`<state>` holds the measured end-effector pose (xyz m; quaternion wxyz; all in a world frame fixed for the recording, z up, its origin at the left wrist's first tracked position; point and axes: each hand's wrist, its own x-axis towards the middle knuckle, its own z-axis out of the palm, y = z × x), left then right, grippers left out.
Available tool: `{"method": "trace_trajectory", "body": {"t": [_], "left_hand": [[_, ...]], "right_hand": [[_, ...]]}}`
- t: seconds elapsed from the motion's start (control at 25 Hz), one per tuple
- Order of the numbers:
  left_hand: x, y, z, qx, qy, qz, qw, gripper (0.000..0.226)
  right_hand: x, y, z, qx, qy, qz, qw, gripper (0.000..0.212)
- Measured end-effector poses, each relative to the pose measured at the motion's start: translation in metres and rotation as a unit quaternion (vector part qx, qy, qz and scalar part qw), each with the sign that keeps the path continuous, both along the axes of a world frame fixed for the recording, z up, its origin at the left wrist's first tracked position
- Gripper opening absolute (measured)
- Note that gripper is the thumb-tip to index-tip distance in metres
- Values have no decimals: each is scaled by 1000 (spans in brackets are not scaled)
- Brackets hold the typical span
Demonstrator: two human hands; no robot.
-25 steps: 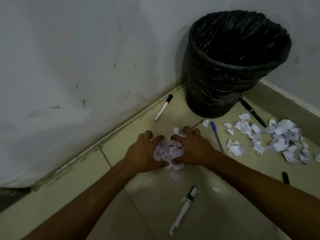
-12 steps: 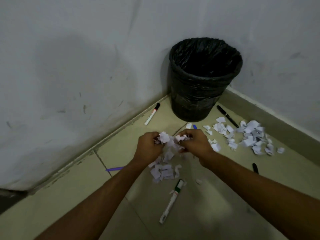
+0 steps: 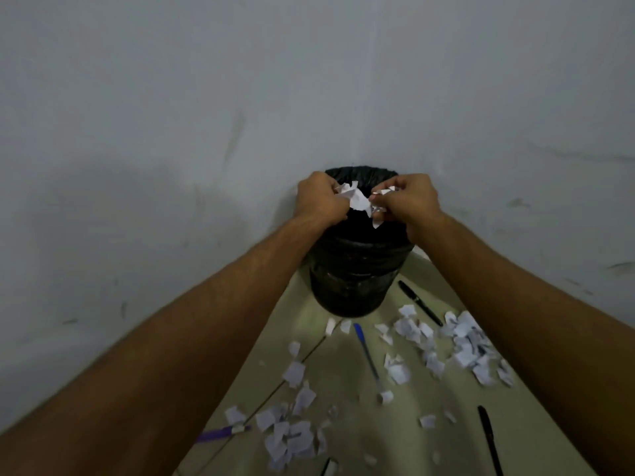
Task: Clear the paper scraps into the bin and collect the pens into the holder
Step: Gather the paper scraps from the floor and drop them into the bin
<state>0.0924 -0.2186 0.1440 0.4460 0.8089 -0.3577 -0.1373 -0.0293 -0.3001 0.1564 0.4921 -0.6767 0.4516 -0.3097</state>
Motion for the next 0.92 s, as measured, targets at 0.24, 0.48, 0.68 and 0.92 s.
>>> {"method": "trace_trajectory", "body": {"t": [0.24, 0.48, 0.68, 0.92], "left_hand": [[10, -40, 2, 135, 2, -82, 987, 24], [4, -17, 4, 74, 19, -86, 993, 44], [-13, 97, -31, -128, -105, -34, 986, 38], [-31, 239, -180, 284, -78, -107, 950, 62]], "right_hand": [[17, -29, 4, 48, 128, 87, 987, 22], [-7, 0, 7, -122, 250, 169, 946, 34], [-45, 71, -10, -370, 30, 45, 927, 18], [-64, 107, -176, -213, 393, 322, 835, 38]]}}
